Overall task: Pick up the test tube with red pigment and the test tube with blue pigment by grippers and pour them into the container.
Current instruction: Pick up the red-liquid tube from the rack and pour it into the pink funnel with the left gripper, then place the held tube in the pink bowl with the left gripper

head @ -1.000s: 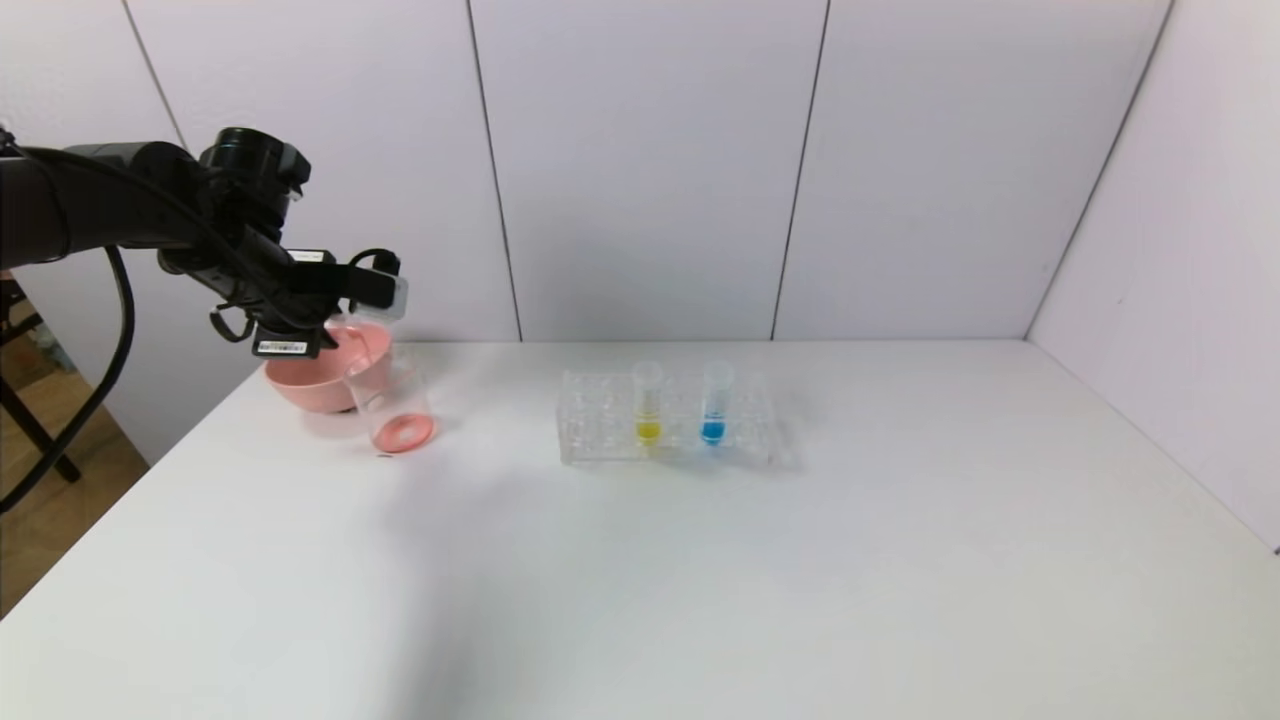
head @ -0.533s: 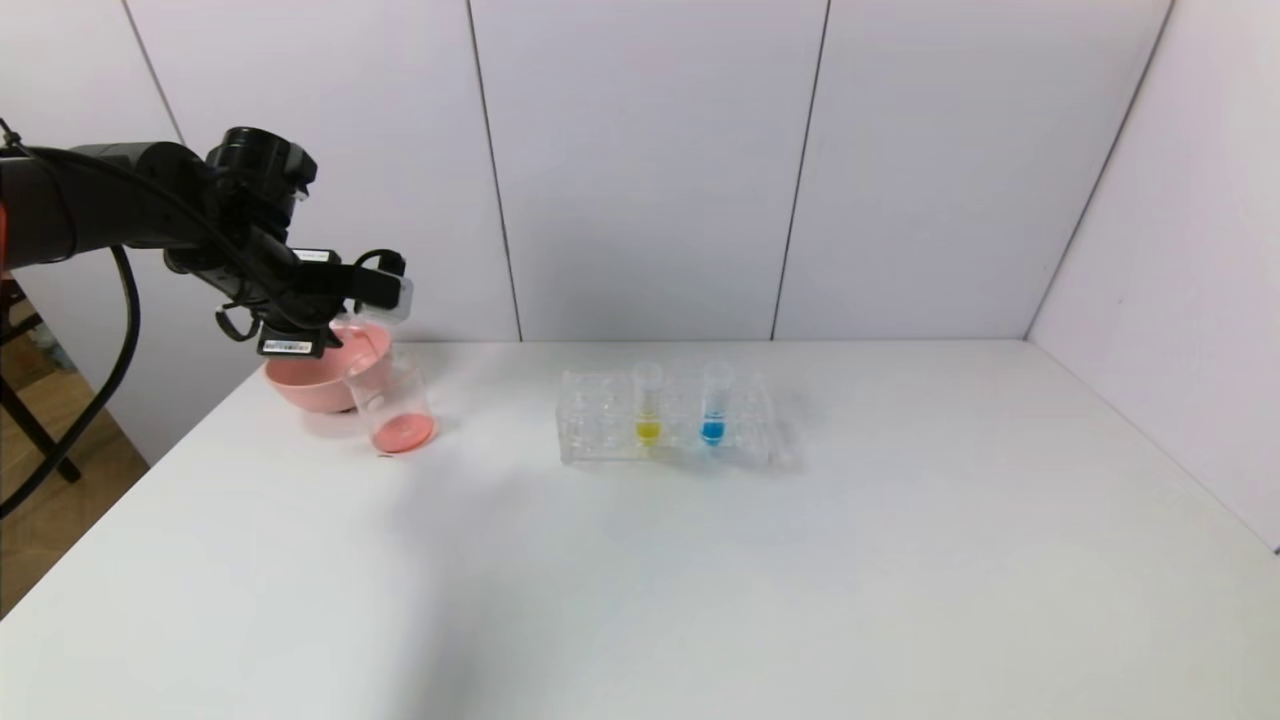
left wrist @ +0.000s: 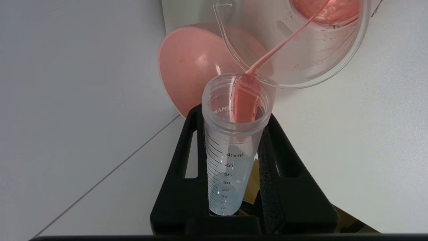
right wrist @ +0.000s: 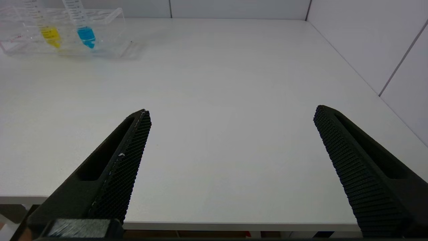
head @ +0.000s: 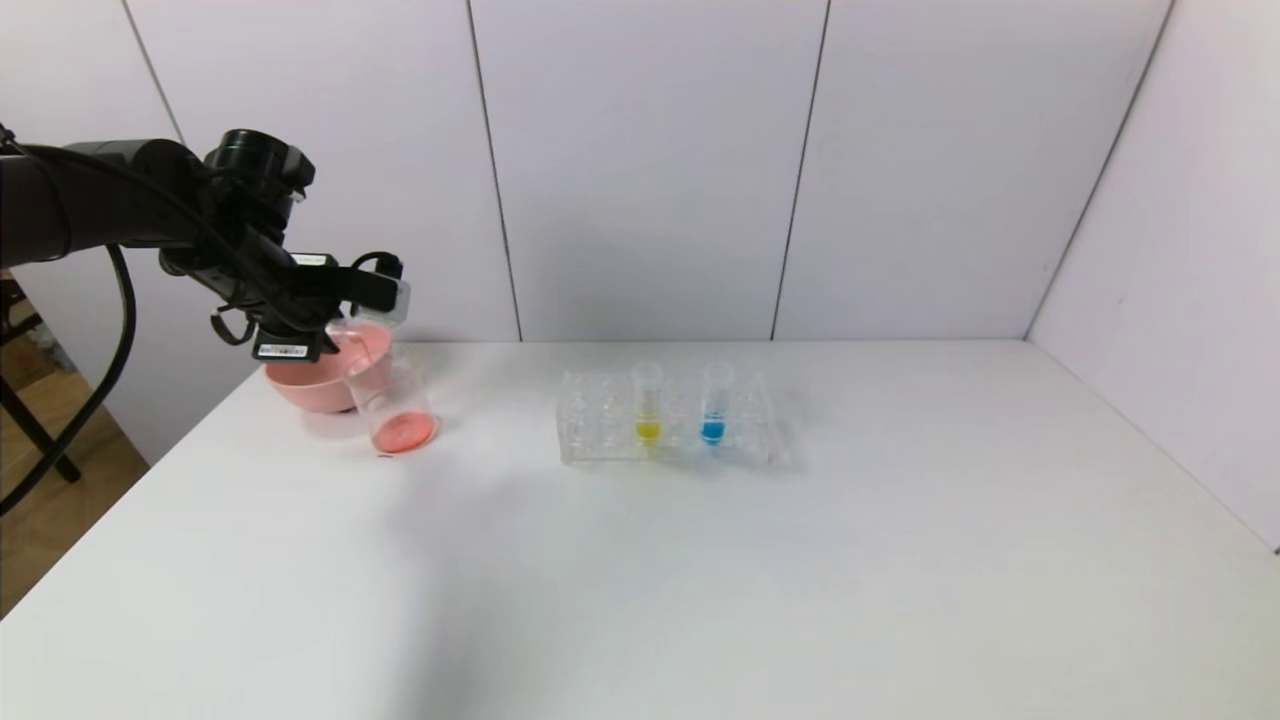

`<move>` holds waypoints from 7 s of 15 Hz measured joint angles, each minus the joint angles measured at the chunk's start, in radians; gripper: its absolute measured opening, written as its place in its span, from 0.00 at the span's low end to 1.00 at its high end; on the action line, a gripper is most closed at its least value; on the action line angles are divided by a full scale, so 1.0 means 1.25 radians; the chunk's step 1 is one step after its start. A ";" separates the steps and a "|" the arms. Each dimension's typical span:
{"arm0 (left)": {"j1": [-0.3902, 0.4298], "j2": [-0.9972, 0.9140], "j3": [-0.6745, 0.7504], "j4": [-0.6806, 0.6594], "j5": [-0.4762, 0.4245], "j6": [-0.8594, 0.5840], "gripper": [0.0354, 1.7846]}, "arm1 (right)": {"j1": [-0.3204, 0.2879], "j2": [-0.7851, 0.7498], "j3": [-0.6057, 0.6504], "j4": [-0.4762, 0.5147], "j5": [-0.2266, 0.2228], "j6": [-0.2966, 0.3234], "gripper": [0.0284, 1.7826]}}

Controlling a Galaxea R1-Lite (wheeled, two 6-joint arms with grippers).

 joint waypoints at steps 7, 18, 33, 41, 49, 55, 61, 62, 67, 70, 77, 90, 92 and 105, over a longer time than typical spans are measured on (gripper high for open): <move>0.000 -0.002 -0.001 0.005 0.002 -0.002 0.23 | 0.000 0.000 0.000 0.000 0.000 0.000 1.00; -0.008 0.000 -0.001 0.017 0.070 -0.008 0.23 | 0.000 0.000 0.000 0.000 0.000 0.000 1.00; -0.031 0.006 -0.001 0.043 0.118 -0.046 0.23 | 0.000 0.000 0.000 0.000 0.000 0.000 1.00; -0.034 0.004 -0.001 0.070 0.119 -0.073 0.23 | 0.000 0.000 0.000 0.000 0.000 0.000 1.00; -0.046 -0.001 -0.001 0.091 0.117 -0.097 0.23 | 0.000 0.000 0.000 0.000 0.000 0.000 1.00; -0.046 -0.005 -0.001 0.097 0.117 -0.102 0.23 | 0.000 0.000 0.000 0.000 0.000 0.000 1.00; -0.047 -0.005 -0.001 0.103 0.117 -0.108 0.23 | 0.000 0.000 0.000 0.000 0.000 0.000 1.00; -0.047 -0.005 -0.001 0.103 0.118 -0.108 0.23 | 0.000 0.000 0.000 0.000 0.000 0.000 1.00; -0.051 -0.005 -0.001 0.112 0.119 -0.121 0.23 | 0.000 0.000 0.000 0.000 0.000 0.000 1.00; -0.051 -0.005 -0.001 0.115 0.119 -0.123 0.23 | 0.000 0.000 0.000 0.000 0.000 0.000 1.00; -0.032 -0.035 -0.002 0.113 0.017 -0.162 0.23 | 0.000 0.000 0.000 0.000 0.000 0.000 1.00; 0.058 -0.130 -0.001 0.002 -0.277 -0.657 0.23 | 0.000 0.000 0.000 0.000 0.000 0.000 1.00; 0.067 -0.138 0.003 -0.077 -0.281 -0.756 0.23 | 0.000 0.000 0.000 0.000 0.000 0.000 1.00; 0.130 -0.106 0.108 -0.370 -0.279 -1.005 0.23 | 0.000 0.000 0.000 0.000 0.000 0.000 1.00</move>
